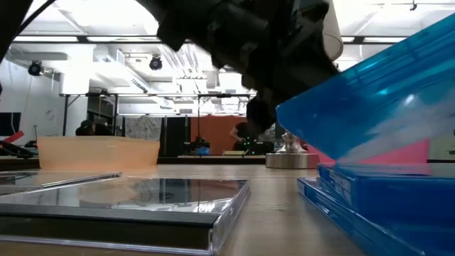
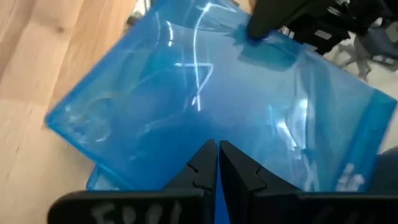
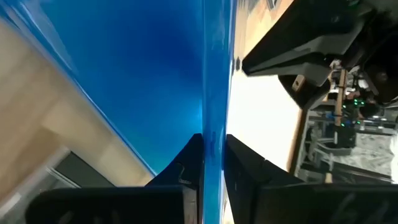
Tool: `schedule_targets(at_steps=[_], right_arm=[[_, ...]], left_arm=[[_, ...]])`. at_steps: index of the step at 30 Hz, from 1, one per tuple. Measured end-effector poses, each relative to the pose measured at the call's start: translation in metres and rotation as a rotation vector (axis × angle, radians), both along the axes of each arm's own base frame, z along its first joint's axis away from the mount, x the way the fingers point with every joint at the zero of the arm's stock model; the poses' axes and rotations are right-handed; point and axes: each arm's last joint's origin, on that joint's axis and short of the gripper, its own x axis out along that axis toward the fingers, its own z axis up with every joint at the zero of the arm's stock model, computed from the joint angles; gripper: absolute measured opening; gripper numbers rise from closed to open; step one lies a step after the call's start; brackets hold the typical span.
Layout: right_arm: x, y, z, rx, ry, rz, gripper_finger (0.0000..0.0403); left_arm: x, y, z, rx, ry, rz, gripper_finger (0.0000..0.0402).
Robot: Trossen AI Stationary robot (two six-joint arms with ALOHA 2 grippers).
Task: Pick & place jewel cases by type
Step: Put the blue cd case into the orange bin
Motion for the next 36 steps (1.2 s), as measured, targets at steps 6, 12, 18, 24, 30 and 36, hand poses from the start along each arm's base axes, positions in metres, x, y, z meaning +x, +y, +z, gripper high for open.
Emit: schedule_targets(at_steps=[6,12,18,24,30,36], right_arm=[[-0.004,-0.007,0.007,-0.034,0.002,-0.072,0.0029],[-0.005,-0.008,0.008,-0.051,0.011,-0.072,0.0029],[0.001,-0.013,0.009,-0.061,0.009,-0.091,0.0029],[0.018,-0.027,0.016,-0.068,-0.031,-0.143,0.0029],[0.038,-0.046,0.038,-0.105,-0.041,-0.126,0.0029],[0.056,-0.063,0.062,-0.122,-0.059,-0.112,0.0029]], left_arm=[[0.008,0.005,0.033,0.134,0.048,-0.034,0.0],[0.001,0.022,0.1,0.248,-0.017,0.008,0.0],[-0.032,0.039,0.147,0.328,-0.017,0.121,0.0],[-0.068,0.049,0.182,0.332,-0.036,0.206,0.0],[-0.096,0.055,0.195,0.312,-0.049,0.247,0.0],[-0.119,0.062,0.193,0.316,-0.047,0.307,0.0]])
